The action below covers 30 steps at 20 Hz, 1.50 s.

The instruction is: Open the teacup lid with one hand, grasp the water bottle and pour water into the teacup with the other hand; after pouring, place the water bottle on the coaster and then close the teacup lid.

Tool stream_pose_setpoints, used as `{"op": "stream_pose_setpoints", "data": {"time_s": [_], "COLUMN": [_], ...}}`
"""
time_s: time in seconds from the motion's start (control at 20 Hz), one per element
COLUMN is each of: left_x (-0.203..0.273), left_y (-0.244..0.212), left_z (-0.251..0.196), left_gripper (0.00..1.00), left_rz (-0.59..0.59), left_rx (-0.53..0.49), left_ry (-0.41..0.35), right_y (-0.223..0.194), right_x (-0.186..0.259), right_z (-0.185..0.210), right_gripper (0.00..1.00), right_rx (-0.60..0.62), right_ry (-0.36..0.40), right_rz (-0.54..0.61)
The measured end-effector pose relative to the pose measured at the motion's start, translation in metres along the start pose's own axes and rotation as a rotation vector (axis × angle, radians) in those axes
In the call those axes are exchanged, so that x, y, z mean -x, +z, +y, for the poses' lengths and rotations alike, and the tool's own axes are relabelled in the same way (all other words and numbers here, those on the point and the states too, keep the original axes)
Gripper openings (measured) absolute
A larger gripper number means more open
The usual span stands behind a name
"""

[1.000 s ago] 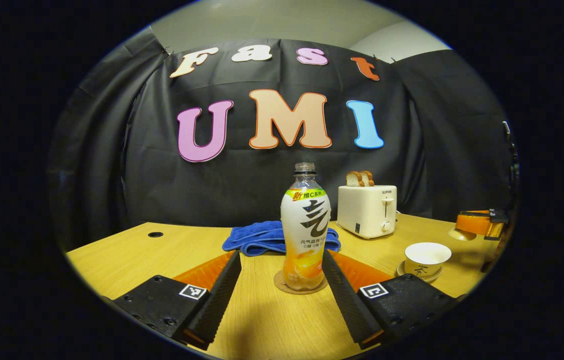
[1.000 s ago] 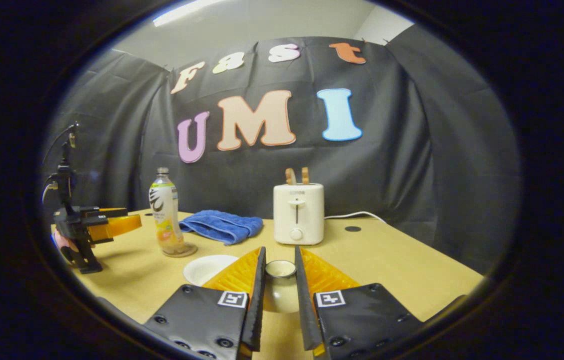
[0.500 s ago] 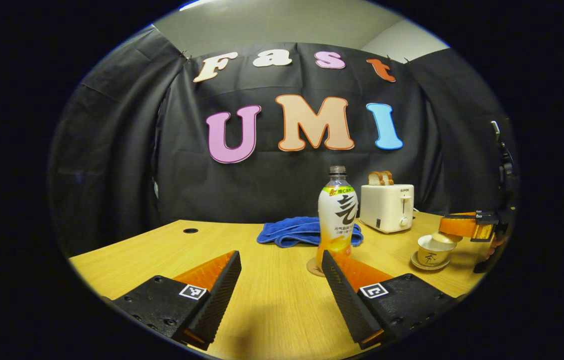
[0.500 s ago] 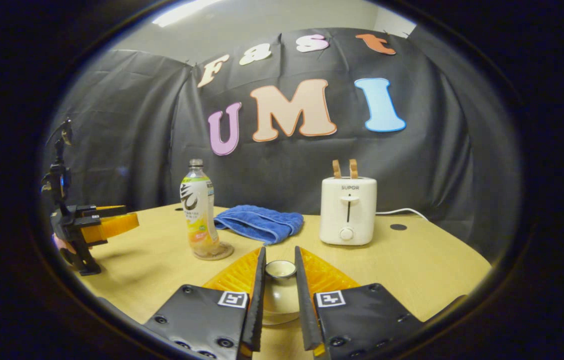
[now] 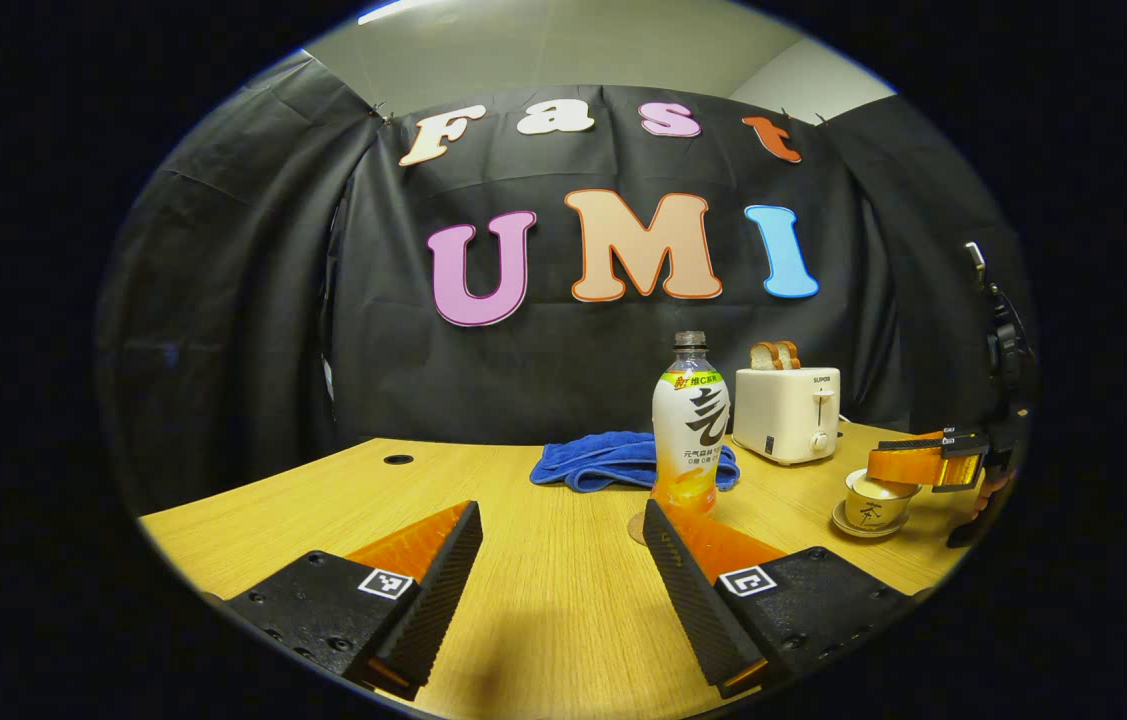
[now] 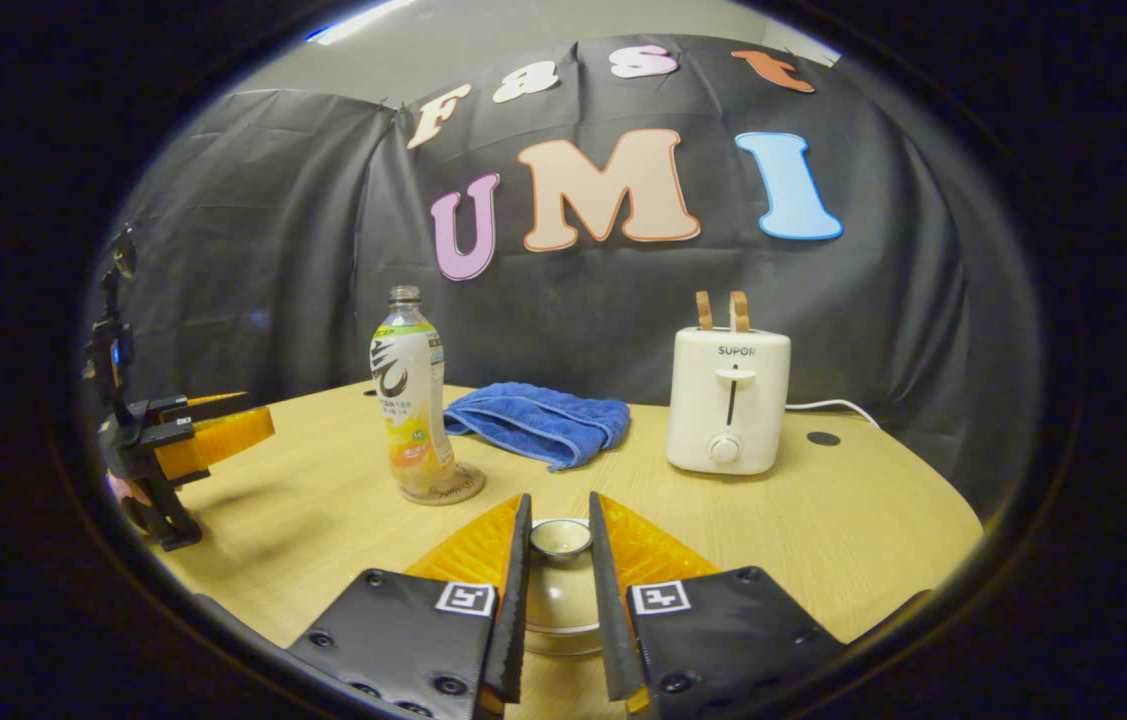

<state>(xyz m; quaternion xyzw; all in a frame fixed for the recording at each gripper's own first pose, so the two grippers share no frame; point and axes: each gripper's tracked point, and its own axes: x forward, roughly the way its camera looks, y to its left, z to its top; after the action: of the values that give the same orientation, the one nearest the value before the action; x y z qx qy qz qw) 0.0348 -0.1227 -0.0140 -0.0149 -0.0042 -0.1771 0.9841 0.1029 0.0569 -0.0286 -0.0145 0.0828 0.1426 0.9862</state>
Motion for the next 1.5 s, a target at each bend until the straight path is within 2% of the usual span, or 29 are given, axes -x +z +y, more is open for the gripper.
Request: {"op": "stream_pose_setpoints", "data": {"time_s": [0.3,0.4,0.6,0.85,1.5], "left_x": [0.000,0.000,0.000,0.005,0.021], "left_y": [0.000,0.000,0.000,0.000,0.000], "left_z": [0.000,0.000,0.002,0.005,0.020], "left_gripper": [0.95,0.97,0.95,0.95,0.95], "left_rz": [0.000,0.000,0.001,0.002,0.003], "left_rx": [0.000,0.000,0.000,0.000,-0.003], "left_ry": [0.000,0.000,0.008,0.029,0.125], "right_y": [-0.001,0.001,0.008,0.020,0.014], "right_x": [0.001,0.003,0.017,0.044,0.084], "right_z": [0.001,-0.002,-0.005,-0.015,-0.040], "right_gripper": [0.71,0.82,1.00,1.00,0.97], "right_rx": [0.001,0.002,-0.013,-0.021,-0.030], "right_ry": [-0.002,-0.019,-0.056,-0.126,-0.286], "right_rz": [0.002,-0.012,-0.066,-0.163,-0.170]}}
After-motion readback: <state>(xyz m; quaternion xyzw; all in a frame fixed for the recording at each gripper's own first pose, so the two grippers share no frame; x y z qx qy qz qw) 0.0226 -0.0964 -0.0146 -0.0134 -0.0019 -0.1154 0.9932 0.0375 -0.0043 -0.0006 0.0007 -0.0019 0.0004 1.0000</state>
